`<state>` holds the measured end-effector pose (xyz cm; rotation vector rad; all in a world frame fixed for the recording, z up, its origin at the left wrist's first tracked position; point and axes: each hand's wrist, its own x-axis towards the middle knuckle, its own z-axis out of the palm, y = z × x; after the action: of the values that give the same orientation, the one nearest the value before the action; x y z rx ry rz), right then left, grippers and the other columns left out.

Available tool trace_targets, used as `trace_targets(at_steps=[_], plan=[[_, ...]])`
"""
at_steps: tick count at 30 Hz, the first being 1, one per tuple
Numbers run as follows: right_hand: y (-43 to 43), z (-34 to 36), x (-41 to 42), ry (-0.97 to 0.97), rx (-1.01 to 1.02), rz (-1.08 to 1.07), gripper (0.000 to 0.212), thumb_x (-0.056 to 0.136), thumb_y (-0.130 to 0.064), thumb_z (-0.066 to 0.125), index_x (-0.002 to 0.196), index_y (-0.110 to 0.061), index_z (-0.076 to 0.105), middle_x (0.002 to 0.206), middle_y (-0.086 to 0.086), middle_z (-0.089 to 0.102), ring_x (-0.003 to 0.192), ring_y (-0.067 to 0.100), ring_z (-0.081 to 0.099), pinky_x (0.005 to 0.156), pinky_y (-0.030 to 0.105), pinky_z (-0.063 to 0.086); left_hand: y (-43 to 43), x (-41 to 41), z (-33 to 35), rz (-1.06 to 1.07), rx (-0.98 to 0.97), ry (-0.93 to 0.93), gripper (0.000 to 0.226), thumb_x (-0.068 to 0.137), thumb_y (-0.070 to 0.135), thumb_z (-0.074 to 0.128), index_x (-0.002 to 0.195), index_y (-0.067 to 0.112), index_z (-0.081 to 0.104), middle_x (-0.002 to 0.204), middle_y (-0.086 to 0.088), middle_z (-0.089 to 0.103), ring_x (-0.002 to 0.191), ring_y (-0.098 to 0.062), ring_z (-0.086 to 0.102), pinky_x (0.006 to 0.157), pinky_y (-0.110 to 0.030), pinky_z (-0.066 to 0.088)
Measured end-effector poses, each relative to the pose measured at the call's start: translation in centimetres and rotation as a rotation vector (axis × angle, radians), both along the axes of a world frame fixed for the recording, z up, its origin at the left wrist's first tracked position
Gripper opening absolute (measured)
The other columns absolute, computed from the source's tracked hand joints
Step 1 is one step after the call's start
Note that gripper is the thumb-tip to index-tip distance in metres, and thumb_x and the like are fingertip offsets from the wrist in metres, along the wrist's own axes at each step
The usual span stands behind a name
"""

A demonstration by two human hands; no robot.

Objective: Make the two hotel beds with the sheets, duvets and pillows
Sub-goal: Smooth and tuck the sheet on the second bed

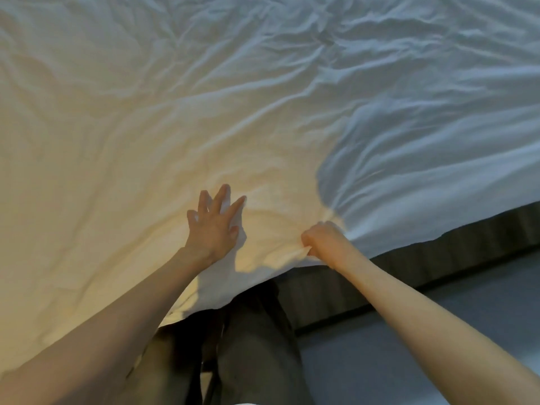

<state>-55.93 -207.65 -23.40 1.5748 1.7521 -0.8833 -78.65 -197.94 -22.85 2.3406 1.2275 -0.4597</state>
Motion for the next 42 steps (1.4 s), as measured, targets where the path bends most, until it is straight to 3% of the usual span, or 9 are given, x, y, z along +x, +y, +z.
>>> trace_targets(at_steps=[3, 6, 8, 12, 15, 18, 24, 30, 42], plan=[[-0.8, 2.4, 1.2, 0.138, 0.036, -0.099, 0.015, 0.087, -0.016, 0.059, 0.076, -0.008, 0.066, 0.075, 0.008, 0.065, 0.064, 0.016, 0.05, 0.086, 0.034, 0.05, -0.2, 0.9, 0.8, 0.087, 0.091, -0.143, 0.054, 0.1, 0.03, 0.042, 0.151, 0.033, 0.025, 0.162, -0.001, 0.008, 0.147, -0.04, 0.001, 0.106, -0.067, 0.018], [-3.1, 3.0, 1.6, 0.108, -0.006, -0.153, 0.029, 0.089, -0.019, 0.058, 0.06, -0.016, 0.053, 0.059, 0.0, 0.045, 0.054, 0.012, 0.037, 0.069, 0.024, 0.045, -0.7, 2.1, 1.2, 0.199, 0.033, -0.163, 0.054, 0.1, 0.038, 0.036, 0.152, 0.036, 0.022, 0.162, 0.001, 0.003, 0.146, -0.042, -0.006, 0.104, -0.071, 0.015], [-3.1, 1.6, 0.8, 0.041, -0.044, -0.161, 0.026, 0.094, -0.018, 0.052, 0.069, -0.015, 0.06, 0.069, 0.003, 0.049, 0.064, 0.016, 0.045, 0.067, 0.023, 0.039, -1.5, 1.9, -0.1, 0.183, -0.129, 0.034, 0.058, 0.097, 0.045, 0.03, 0.151, 0.043, 0.009, 0.161, 0.004, -0.011, 0.142, -0.046, -0.01, 0.102, -0.071, 0.022], [-3.3, -0.9, -0.8, 0.074, -0.106, -0.208, 0.034, 0.1, -0.034, 0.044, 0.13, -0.03, 0.057, 0.13, 0.002, 0.054, 0.122, 0.025, 0.047, 0.099, 0.037, 0.039, -2.9, -1.1, -2.9, 0.094, -0.331, 0.298, 0.071, 0.097, 0.038, 0.04, 0.146, 0.052, -0.01, 0.155, 0.003, -0.032, 0.141, -0.052, 0.002, 0.103, -0.065, 0.03], [-2.7, 0.7, -0.8, 0.114, -0.013, -0.275, 0.032, 0.1, -0.035, 0.043, 0.127, -0.034, 0.059, 0.13, -0.004, 0.059, 0.119, 0.02, 0.052, 0.096, 0.036, 0.045, -1.7, -2.0, -1.4, 0.04, -0.384, 0.309, 0.063, 0.096, 0.034, 0.042, 0.151, 0.044, 0.012, 0.16, -0.011, -0.001, 0.12, -0.04, 0.049, 0.094, -0.041, 0.046], [-0.2, 3.2, -0.7, 0.191, 0.121, -0.385, 0.029, 0.101, -0.032, 0.046, 0.123, -0.027, 0.062, 0.122, -0.005, 0.064, 0.11, 0.015, 0.059, 0.095, 0.032, 0.046, 0.8, -3.4, 1.4, 0.199, -0.37, 0.241, 0.05, 0.099, 0.032, 0.039, 0.148, 0.036, 0.029, 0.145, -0.003, 0.043, 0.122, -0.028, 0.052, 0.093, -0.036, 0.047], [8.5, 6.5, -4.4, 0.272, 0.391, -0.335, 0.042, 0.095, -0.025, 0.057, 0.136, -0.029, 0.052, 0.136, -0.001, 0.056, 0.125, 0.023, 0.051, 0.104, 0.045, 0.04, 5.9, -10.1, 6.8, 0.466, -0.16, 0.089, 0.053, 0.099, 0.034, 0.041, 0.15, 0.036, 0.026, 0.159, -0.001, 0.021, 0.137, -0.027, 0.037, 0.102, -0.043, 0.041], [16.8, 8.9, -12.6, 0.364, 0.524, -0.254, 0.059, 0.088, -0.024, 0.063, 0.143, -0.028, 0.043, 0.147, 0.011, 0.044, 0.138, 0.029, 0.036, 0.107, 0.052, 0.037, 11.7, -19.4, 11.1, 0.688, 0.162, -0.13, 0.049, 0.099, 0.027, 0.043, 0.147, 0.032, 0.036, 0.154, -0.004, 0.032, 0.136, -0.029, 0.037, 0.101, -0.047, 0.041], [31.0, 8.9, -28.4, 0.304, 0.417, -0.341, 0.068, 0.095, -0.029, 0.058, 0.148, -0.047, 0.02, 0.162, -0.005, 0.0, 0.147, 0.034, 0.003, 0.11, 0.067, 0.019, 25.5, -36.4, 8.5, 0.868, 0.084, -0.23, 0.052, 0.099, 0.027, 0.044, 0.15, 0.025, 0.032, 0.154, -0.01, 0.031, 0.136, -0.031, 0.036, 0.107, -0.046, 0.038]])
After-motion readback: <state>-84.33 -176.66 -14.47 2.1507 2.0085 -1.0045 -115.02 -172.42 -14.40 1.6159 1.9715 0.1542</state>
